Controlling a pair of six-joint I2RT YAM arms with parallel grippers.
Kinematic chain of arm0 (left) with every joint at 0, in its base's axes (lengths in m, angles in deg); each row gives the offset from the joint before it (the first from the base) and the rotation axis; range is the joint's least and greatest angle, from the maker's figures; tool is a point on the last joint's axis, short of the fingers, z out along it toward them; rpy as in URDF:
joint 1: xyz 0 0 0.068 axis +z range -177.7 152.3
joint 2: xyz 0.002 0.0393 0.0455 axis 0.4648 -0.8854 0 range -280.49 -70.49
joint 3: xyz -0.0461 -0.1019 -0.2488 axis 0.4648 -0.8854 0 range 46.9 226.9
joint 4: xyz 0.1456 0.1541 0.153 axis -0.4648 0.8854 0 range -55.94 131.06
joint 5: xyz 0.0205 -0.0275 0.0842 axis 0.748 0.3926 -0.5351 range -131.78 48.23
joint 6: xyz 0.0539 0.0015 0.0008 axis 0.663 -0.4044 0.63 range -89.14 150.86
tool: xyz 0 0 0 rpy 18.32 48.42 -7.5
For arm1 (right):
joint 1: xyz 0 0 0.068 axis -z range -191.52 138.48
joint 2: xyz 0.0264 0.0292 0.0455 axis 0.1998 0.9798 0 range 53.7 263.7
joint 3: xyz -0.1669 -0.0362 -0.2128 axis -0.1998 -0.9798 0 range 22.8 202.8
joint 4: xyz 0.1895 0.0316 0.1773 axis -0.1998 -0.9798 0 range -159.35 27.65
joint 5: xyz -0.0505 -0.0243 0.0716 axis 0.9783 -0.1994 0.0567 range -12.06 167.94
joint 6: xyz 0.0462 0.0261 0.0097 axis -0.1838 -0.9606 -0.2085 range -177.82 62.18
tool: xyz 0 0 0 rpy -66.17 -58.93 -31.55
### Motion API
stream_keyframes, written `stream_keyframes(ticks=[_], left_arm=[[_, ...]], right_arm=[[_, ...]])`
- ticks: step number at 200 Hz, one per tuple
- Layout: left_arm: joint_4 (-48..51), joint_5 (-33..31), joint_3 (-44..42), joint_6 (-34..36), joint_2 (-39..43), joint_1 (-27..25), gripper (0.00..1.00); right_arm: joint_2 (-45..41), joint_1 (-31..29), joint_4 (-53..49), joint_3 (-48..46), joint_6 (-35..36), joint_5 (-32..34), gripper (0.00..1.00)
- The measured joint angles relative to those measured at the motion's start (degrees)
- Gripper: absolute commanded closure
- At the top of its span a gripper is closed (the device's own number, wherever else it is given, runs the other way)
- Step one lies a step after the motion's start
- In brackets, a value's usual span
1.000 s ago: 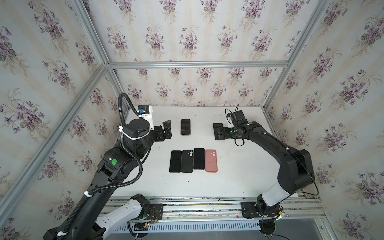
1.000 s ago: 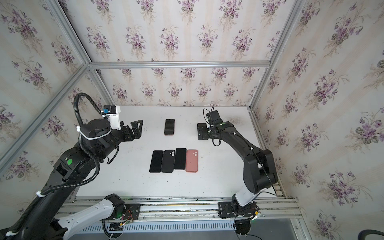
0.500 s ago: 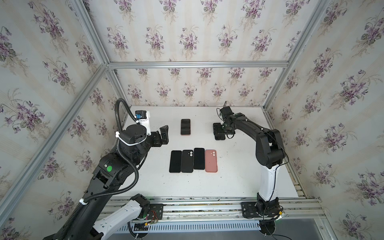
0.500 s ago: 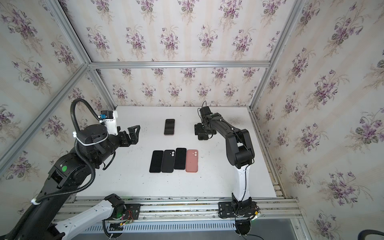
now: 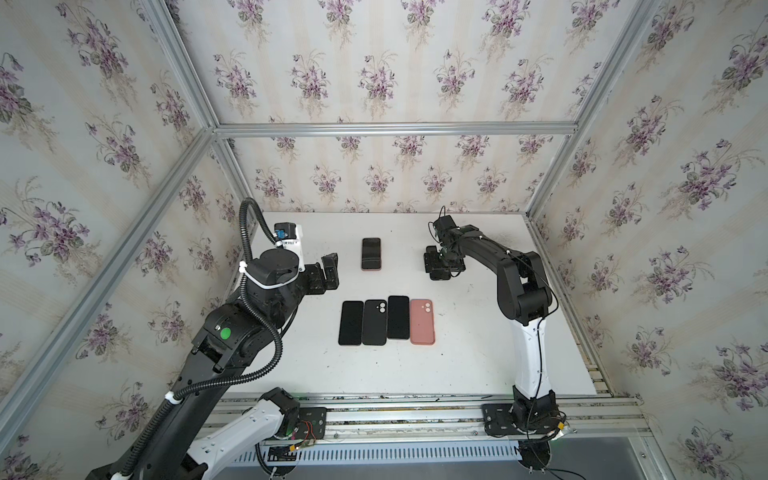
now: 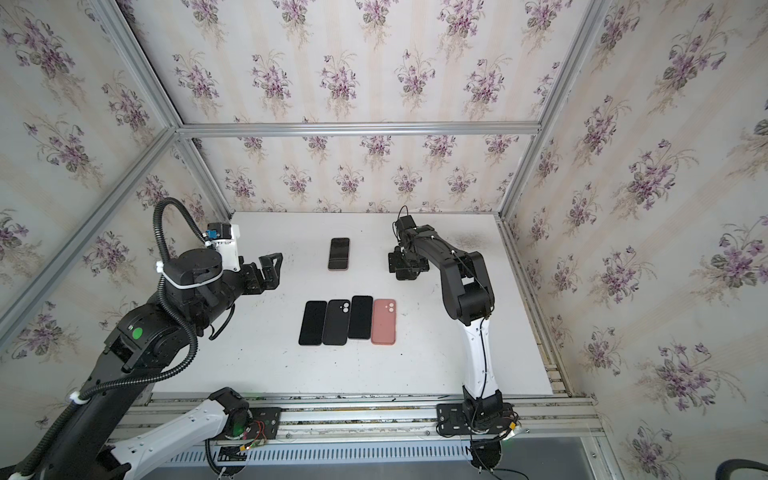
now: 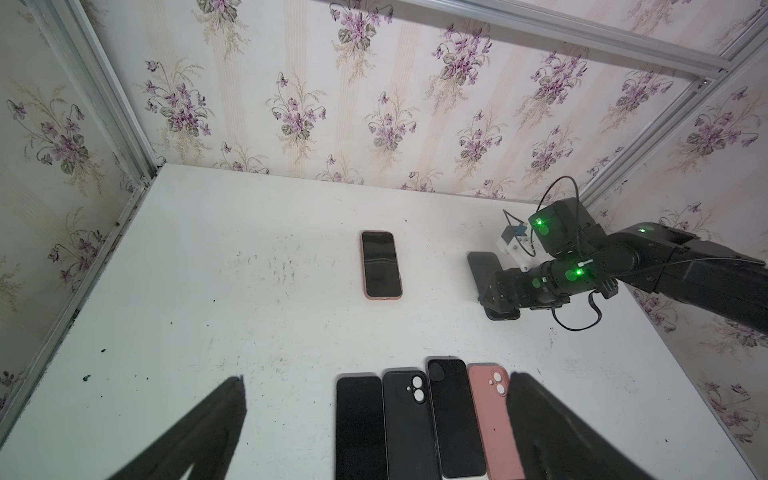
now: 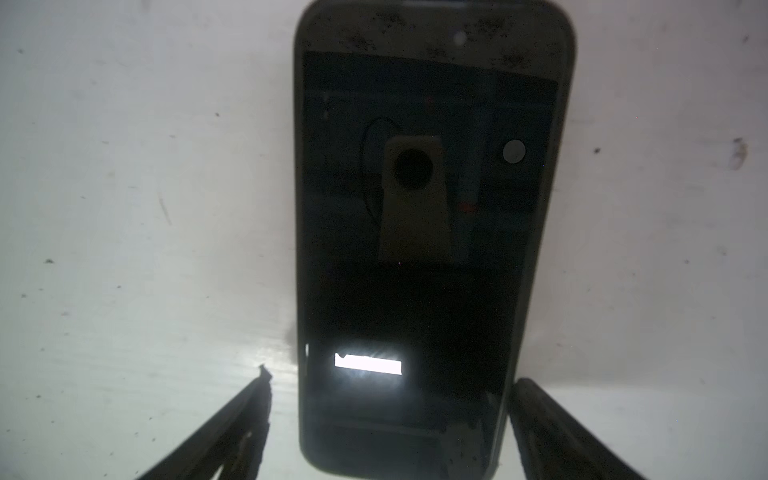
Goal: Take the phone out of the phone case
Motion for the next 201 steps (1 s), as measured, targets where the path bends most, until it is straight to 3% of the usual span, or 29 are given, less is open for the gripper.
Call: stream_keyframes(ticks=[47, 109, 201], left_arm=[[0.0, 0.0, 0.0, -0.6, -1.2, 0.0, 0.0], [0.1, 0.1, 0.5, -0.7, -2.4, 0.0, 0.0], [-1.5, 5.2, -0.7, -3.3, -6.8, 0.3, 0.0]], right_arm=[[1.6, 0.0, -1.0, 1.9, 0.0, 1.8, 0.16], [1.7, 0.0, -0.9, 1.8, 0.1, 1.7, 0.34], [-5.6, 0.0, 5.6, -10.2, 0.0, 2.1, 0.47]])
